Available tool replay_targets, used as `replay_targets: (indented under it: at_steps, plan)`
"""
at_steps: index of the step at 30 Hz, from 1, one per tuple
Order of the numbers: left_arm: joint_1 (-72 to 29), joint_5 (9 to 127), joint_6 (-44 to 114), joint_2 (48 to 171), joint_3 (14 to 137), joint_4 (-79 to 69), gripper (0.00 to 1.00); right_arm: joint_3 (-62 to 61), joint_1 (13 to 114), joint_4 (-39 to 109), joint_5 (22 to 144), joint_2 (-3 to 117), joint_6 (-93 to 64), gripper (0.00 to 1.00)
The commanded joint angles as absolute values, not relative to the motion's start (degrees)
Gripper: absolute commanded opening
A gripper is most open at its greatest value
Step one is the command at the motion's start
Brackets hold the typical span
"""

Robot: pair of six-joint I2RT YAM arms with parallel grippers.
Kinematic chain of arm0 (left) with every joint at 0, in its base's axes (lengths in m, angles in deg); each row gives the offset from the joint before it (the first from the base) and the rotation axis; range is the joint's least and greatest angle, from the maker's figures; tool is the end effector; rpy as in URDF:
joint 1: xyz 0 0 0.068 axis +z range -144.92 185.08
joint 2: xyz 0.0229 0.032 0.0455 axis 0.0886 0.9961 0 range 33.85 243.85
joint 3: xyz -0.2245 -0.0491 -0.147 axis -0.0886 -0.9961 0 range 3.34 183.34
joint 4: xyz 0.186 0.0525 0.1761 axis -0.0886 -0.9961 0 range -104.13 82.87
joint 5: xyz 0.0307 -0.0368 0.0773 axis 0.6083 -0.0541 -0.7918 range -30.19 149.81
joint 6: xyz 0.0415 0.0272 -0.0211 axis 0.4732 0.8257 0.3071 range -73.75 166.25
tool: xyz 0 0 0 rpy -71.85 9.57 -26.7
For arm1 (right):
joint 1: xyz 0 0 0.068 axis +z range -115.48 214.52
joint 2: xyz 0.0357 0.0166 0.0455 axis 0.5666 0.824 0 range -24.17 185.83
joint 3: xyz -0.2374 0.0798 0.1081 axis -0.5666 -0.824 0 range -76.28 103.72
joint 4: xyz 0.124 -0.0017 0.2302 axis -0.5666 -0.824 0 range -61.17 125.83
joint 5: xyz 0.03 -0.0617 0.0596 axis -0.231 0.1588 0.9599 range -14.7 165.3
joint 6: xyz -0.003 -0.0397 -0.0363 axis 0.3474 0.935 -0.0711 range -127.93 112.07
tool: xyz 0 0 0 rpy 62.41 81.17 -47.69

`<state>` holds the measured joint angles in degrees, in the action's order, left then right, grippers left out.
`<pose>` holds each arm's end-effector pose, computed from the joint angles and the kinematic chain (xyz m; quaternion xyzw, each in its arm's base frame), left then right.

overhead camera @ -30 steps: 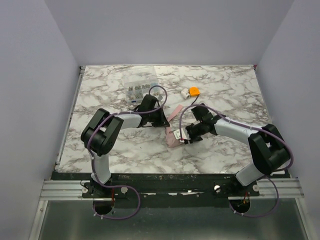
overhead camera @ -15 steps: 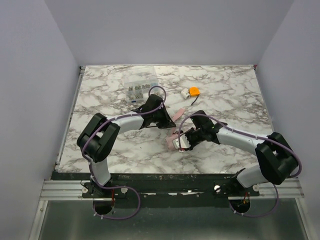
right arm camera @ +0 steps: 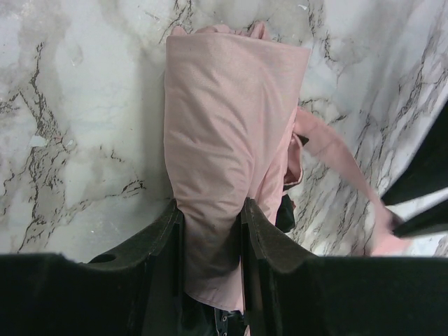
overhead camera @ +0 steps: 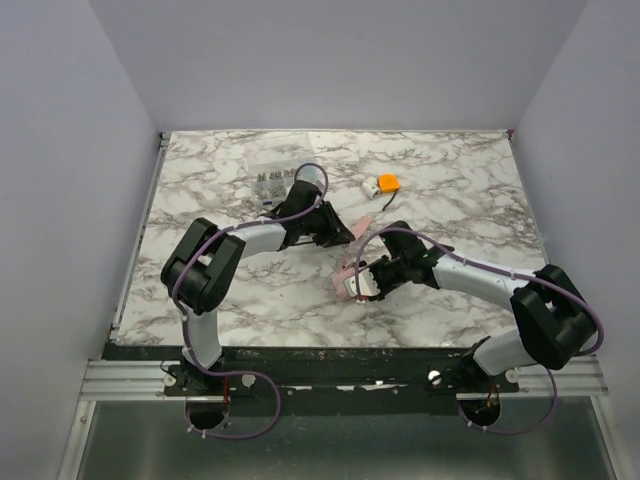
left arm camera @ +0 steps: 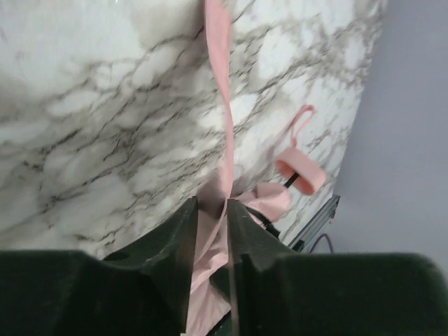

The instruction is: Put away the umbrella

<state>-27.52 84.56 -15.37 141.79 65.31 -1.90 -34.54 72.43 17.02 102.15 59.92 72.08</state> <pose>0.3250 -0.2257 0.1608 -0.1360 0.8819 -0.4309 0.1343 0.1994 0.1759 0.1627 -0.8370 0.4362 0.1228 0.3068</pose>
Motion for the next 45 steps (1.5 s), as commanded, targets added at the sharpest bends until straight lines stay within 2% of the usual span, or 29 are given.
replay_targets:
  at_steps: [1, 10, 15, 18, 22, 29, 33, 38, 45]
  plan:
    - [-25.3, 86.4, -11.8, 139.2, 66.4, 6.3, 0.31, -38.8, 73.9, 0.4, 101.0, 64.6, 69.7, 0.12]
    - [-22.2, 83.5, -3.0, 137.2, 70.5, -0.4, 0.33, -38.3, 73.9, -0.4, 101.8, 64.8, 69.2, 0.12]
    - [-23.9, 83.2, 12.8, 135.0, 76.1, -15.3, 0.41, -37.8, 73.8, -1.1, 102.1, 65.2, 69.1, 0.12]
    - [-26.7, 78.8, 21.6, 133.7, 76.5, -24.1, 0.46, -37.7, 73.9, -1.1, 102.4, 65.1, 68.8, 0.12]
    - [-29.9, 74.6, 26.7, 134.2, 75.6, -29.9, 0.52, -37.5, 73.9, -1.2, 102.9, 65.4, 68.4, 0.12]
    - [-30.8, 68.4, 28.1, 126.4, 65.3, -22.2, 0.52, -35.5, 73.9, -3.2, 103.3, 67.2, 67.3, 0.12]
    - [-28.0, 71.2, 29.9, 123.0, 63.6, -15.9, 0.66, -34.6, 73.9, -4.2, 104.6, 68.3, 67.4, 0.12]
    - [-28.4, 78.0, 35.7, 133.5, 77.3, -28.0, 0.7, -34.7, 73.9, -4.2, 104.3, 68.1, 67.1, 0.12]
    - [-32.7, 73.7, 37.2, 140.1, 81.4, -33.7, 0.7, -34.8, 73.9, -4.0, 104.4, 67.8, 67.0, 0.12]
